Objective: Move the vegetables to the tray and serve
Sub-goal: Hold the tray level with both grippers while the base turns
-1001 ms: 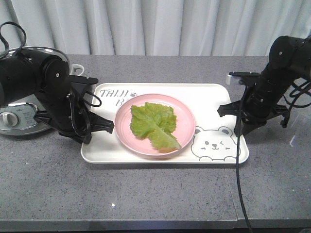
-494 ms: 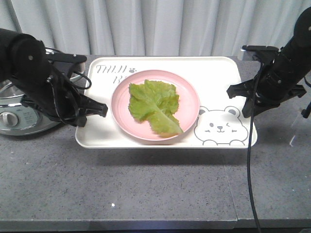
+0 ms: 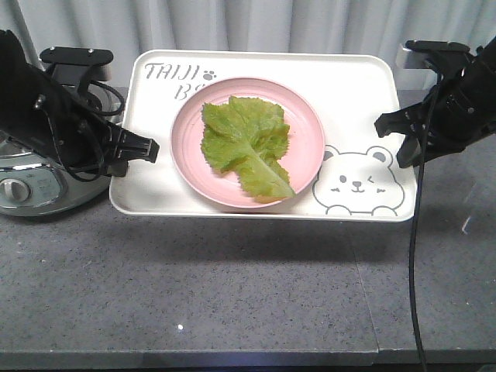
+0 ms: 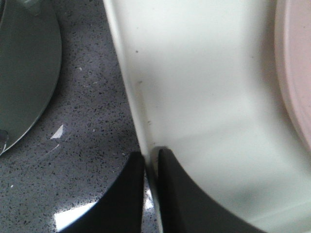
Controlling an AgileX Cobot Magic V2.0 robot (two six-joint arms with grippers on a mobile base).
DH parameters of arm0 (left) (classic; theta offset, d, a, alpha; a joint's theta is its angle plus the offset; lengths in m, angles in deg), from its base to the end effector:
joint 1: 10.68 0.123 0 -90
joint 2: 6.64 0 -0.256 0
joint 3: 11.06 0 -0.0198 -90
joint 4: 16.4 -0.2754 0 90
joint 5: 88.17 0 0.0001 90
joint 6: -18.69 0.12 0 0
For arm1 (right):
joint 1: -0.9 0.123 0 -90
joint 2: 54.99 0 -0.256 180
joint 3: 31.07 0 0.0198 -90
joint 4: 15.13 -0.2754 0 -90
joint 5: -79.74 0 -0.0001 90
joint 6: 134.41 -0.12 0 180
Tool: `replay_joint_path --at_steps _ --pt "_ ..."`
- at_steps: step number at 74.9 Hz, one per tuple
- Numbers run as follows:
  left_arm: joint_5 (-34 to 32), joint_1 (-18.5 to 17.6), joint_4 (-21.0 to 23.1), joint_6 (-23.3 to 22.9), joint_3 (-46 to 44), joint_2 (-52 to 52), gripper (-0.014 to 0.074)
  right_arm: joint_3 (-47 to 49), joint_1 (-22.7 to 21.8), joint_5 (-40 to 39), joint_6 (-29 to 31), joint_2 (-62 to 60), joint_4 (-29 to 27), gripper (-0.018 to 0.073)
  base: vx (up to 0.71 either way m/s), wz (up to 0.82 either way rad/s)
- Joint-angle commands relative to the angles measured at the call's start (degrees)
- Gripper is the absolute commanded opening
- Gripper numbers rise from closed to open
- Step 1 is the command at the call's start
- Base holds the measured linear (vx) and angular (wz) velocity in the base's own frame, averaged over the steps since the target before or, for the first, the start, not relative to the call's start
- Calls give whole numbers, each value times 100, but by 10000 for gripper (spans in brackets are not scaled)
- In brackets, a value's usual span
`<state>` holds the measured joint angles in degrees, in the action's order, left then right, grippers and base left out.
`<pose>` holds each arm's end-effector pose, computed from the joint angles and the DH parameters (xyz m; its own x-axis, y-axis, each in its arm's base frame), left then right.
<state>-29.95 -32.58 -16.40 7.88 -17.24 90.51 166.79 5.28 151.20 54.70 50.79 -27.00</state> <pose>0.3423 -0.1376 0.2890 -0.8527 0.1406 -0.5031 0.2169 0.9715 -0.0961 0.3833 0.0528 0.2892 -0.9136 -0.1606 -0.3736 -0.2297 0.9619 0.1483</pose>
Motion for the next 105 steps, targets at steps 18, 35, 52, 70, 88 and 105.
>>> replay_joint_path --at_steps 18,35,52,70,88,105 --pt "-577 -109 491 158 -169 -263 -7 156 61 -185 163 -312 -544 -6 0 0" --pt "-546 -109 491 158 -169 -263 -7 146 61 -166 163 -312 -544 -6 0 0" --pt "-443 -109 491 158 -169 -263 -7 146 61 -166 163 -312 -544 -6 0 0" --pt "-443 -109 491 153 -169 -263 -6 146 61 -165 145 -312 -544 -6 0 0" --pt "-443 -109 491 153 -169 -263 -6 146 61 -165 145 -312 -544 -6 0 0" --pt "-443 -109 491 153 -169 -263 -6 146 61 -165 145 -312 -544 -6 0 0"
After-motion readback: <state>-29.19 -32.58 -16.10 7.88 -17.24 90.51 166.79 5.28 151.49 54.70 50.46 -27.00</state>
